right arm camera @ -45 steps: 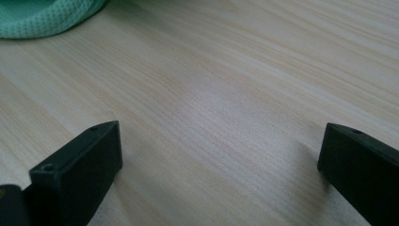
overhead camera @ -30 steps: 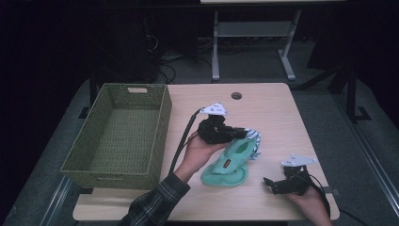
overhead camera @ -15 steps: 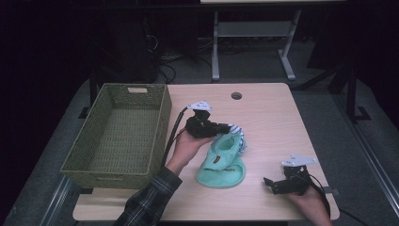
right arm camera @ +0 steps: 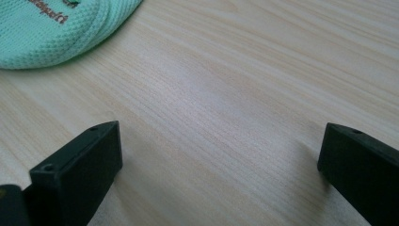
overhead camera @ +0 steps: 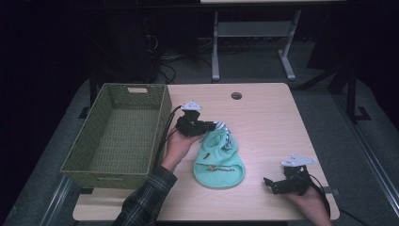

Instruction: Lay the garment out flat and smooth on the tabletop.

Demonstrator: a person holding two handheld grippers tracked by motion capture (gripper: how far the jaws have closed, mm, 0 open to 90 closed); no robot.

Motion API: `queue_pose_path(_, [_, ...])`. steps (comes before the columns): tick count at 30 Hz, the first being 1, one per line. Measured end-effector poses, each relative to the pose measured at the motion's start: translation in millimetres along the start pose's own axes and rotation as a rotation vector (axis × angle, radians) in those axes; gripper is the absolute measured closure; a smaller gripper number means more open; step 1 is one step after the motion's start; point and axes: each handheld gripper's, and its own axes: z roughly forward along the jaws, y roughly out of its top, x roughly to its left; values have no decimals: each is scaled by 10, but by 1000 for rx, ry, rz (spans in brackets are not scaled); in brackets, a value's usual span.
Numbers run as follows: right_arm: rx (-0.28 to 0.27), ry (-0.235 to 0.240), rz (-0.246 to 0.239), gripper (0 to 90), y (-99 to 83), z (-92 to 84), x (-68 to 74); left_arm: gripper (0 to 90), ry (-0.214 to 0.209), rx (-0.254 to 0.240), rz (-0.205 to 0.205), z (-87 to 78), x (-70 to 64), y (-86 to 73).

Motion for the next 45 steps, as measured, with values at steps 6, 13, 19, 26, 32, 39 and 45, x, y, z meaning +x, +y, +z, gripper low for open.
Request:
queue_pose_path(6, [0,0,0,0,0,0,0,734,77,60,1,111,46,-88])
queue_pose_path(13, [0,0,0,0,0,0,0,507,136,77,-8,148,82,-138])
queue_pose_path(19, [0,0,-1,0,0,0,0,405,151,60,-10,59,9,-139])
queue_pose_path(26, [-39,35,3,173,31,-18,3,395,145,61,7,-60,-58,-180])
queue_pose_path(32, [-85,94,2,305,180,-28,89,407,144,59,1,-62,-50,-184])
queue_pose_path(39, [-103,201,-26,447,392,105,267,429,145,45,-3,-42,-34,-172])
queue_pose_path(45, [-76,231,-52,486,497,250,382,433,147,37,-8,-7,17,-136])
